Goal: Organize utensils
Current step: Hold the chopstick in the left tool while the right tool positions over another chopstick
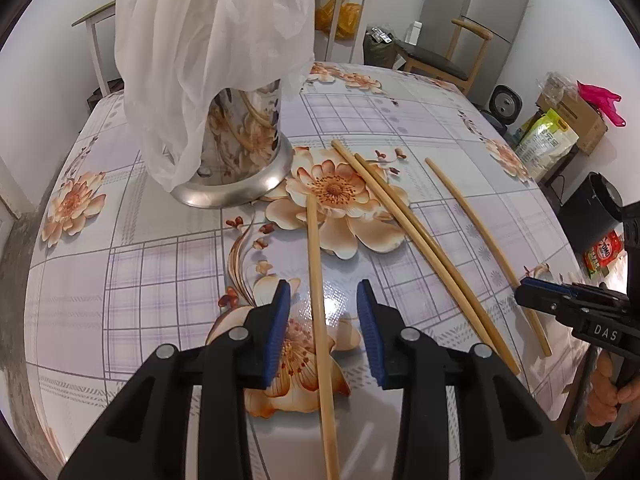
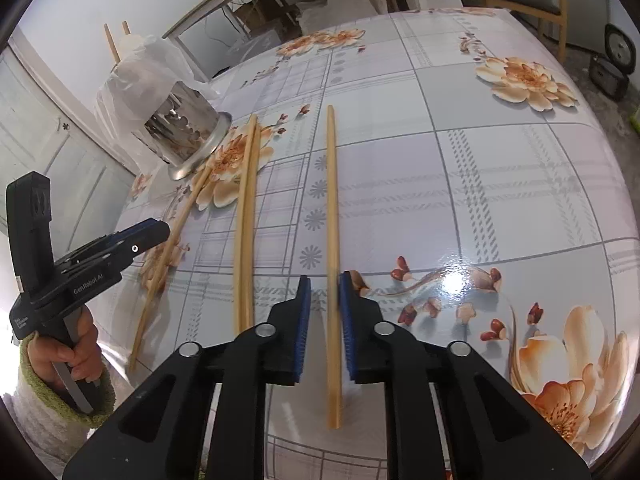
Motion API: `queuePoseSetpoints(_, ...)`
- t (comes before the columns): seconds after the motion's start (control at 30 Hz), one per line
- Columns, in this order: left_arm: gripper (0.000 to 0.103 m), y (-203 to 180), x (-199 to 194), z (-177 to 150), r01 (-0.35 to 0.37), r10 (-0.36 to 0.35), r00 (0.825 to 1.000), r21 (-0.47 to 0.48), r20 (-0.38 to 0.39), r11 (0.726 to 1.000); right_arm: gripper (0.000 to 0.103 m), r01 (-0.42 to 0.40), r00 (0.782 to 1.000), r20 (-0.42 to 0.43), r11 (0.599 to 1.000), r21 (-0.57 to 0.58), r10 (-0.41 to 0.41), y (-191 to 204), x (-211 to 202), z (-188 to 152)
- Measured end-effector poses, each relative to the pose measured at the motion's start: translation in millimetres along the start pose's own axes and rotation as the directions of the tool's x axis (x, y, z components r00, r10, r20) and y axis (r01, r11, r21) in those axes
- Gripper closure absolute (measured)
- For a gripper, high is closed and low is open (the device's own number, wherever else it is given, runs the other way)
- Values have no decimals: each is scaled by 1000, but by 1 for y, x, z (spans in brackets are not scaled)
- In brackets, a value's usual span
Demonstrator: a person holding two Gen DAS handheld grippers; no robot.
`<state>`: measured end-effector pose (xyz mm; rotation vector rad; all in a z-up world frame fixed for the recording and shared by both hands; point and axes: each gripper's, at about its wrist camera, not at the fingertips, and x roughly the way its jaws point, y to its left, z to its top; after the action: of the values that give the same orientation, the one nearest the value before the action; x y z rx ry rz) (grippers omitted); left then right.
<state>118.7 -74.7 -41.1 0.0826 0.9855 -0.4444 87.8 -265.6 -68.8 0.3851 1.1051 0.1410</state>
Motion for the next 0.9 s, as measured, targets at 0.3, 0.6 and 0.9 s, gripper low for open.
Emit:
queuePoseSetpoints(0.3,66,0,-5,-4,19,-19,1000,22,-4,1000,79,-10,1000,-3,1000,-5,10,4,1,0)
queuePoseSetpoints(0.6,66,0,-6,-10,31,-30,999,48,-23,998,79,-13,1000,-2,1000,-6,12,3,1,0)
queuePoseSetpoints(0.9,66,-3,-6,-15,40,-38,999,85,-29,996,79,-11,1000,-3,1000,-7,11,3,1,0)
